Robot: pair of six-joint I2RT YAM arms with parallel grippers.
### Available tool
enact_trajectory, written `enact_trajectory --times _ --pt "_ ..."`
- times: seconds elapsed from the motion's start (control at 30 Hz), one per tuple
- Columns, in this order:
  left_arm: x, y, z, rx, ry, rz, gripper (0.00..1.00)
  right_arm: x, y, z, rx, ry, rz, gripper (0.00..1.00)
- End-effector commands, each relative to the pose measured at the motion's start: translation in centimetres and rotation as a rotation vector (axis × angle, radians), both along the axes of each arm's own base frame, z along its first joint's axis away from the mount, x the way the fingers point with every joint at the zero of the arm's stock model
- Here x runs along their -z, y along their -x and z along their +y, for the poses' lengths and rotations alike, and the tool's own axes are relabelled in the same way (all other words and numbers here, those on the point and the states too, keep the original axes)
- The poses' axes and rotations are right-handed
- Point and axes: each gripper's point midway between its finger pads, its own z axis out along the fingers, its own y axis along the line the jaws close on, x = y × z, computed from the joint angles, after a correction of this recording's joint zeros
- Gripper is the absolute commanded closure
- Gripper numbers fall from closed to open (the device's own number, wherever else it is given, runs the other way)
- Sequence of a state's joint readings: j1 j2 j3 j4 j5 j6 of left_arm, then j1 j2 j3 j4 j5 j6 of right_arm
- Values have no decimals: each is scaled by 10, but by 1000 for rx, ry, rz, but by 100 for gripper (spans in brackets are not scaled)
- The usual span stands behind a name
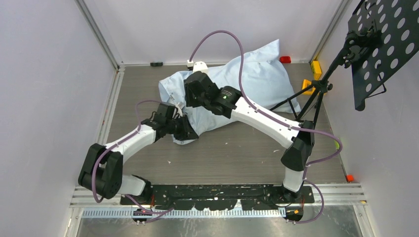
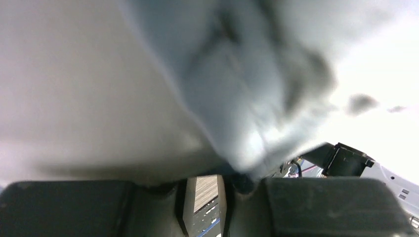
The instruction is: Put the pillow into the pillowcase
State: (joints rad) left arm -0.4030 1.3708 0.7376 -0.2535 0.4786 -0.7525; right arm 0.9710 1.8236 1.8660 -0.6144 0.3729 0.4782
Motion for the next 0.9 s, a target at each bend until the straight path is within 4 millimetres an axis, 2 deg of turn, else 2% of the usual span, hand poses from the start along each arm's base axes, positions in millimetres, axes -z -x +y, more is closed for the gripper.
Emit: enact_trajectory --times 0.0,0.17,0.47,0.57,0.67,0.73,0.8,0.87 --pt "-38 -13 2 -29 21 -136 75 -40 -6 3 -8 -82 -58 60" --pt "-59 -9 11 -52 -9 -162 72 -46 -6 4 -21 -78 -65 59" --pt "-85 -5 49 -167 -157 -221 67 -54 -4 15 -71 -96 -66 57" --pt "-89 -5 77 -256 -269 -222 66 -51 -2 22 -101 -100 -49 56" --pt "-92 -7 122 -425 -381 -223 66 -45 3 32 -151 -103 -26 56" --pt "-92 -8 149 -533 -388 -205 66 -38 11 41 -199 -85 -13 56" --pt "-88 -8 168 -606 -358 -172 65 -23 19 50 -238 -22 -16 56" --pt "-82 -13 178 -645 -305 -137 64 -7 26 59 -272 43 -15 56"
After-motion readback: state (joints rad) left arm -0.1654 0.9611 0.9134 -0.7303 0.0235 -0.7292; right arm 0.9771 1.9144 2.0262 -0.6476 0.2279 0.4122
